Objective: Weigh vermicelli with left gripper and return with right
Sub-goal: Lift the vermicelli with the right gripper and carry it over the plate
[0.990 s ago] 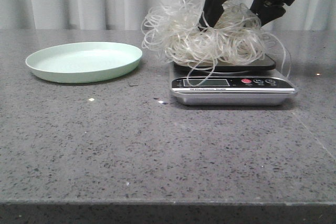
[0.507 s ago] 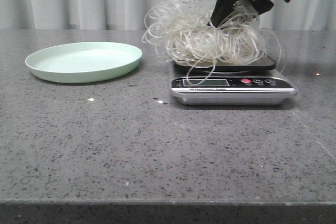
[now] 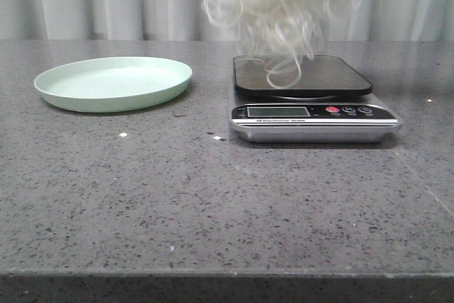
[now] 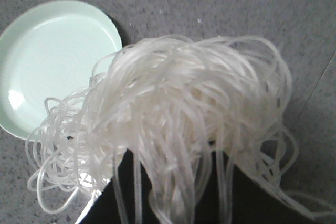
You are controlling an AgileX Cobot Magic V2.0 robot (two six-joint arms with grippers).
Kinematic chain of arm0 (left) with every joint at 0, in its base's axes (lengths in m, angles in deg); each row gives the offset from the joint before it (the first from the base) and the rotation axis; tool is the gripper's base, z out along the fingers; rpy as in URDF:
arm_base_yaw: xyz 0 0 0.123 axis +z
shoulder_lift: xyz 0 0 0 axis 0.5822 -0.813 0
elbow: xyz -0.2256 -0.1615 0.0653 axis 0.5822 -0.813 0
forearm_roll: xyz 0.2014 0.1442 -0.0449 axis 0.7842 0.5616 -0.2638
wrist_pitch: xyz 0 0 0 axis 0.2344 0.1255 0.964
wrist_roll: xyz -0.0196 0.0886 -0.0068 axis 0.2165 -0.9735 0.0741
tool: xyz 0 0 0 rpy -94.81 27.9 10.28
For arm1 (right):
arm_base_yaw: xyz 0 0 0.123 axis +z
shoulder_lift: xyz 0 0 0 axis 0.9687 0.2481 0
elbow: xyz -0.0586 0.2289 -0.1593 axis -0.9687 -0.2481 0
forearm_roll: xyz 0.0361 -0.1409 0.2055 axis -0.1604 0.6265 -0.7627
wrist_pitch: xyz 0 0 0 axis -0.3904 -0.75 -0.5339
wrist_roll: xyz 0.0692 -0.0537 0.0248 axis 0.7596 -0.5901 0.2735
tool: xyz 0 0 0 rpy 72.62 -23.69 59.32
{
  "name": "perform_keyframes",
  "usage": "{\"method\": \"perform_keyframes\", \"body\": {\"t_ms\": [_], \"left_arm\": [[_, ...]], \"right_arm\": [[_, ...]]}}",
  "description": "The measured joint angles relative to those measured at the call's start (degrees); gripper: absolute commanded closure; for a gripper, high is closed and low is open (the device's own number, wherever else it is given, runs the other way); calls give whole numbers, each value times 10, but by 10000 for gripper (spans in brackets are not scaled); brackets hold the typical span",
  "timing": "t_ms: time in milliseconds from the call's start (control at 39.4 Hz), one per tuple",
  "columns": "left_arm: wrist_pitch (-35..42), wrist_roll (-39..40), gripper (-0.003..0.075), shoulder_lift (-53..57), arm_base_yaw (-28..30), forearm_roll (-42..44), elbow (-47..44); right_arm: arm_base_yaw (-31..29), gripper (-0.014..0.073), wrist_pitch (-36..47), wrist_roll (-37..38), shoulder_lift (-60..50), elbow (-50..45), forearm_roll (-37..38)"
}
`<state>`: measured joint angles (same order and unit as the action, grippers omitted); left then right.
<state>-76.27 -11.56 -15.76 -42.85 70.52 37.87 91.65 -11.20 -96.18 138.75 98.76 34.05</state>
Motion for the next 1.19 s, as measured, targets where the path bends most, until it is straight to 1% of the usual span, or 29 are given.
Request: {"method": "perform_keyframes", "body": {"t_ms": [101,178,381,584,913,1193], "left_arm": [[0,0,583,0,0,0,0],[0,0,583,0,0,0,0],[0,0,583,0,0,0,0],[1,0,583,0,0,0,0],[5,0,583,0,0,0,0],[5,0,583,0,0,0,0]], "right_arm": [[5,442,-4,-1,-1,41,-20],[19,442,3,-9,-1,66,-33],[91,442,60,-49,11,92,-54],[150,442,112,-56,69,93,-63],[176,442,159,-58,176,93,-63],[180,442,171,-58,213,93,-66]]}}
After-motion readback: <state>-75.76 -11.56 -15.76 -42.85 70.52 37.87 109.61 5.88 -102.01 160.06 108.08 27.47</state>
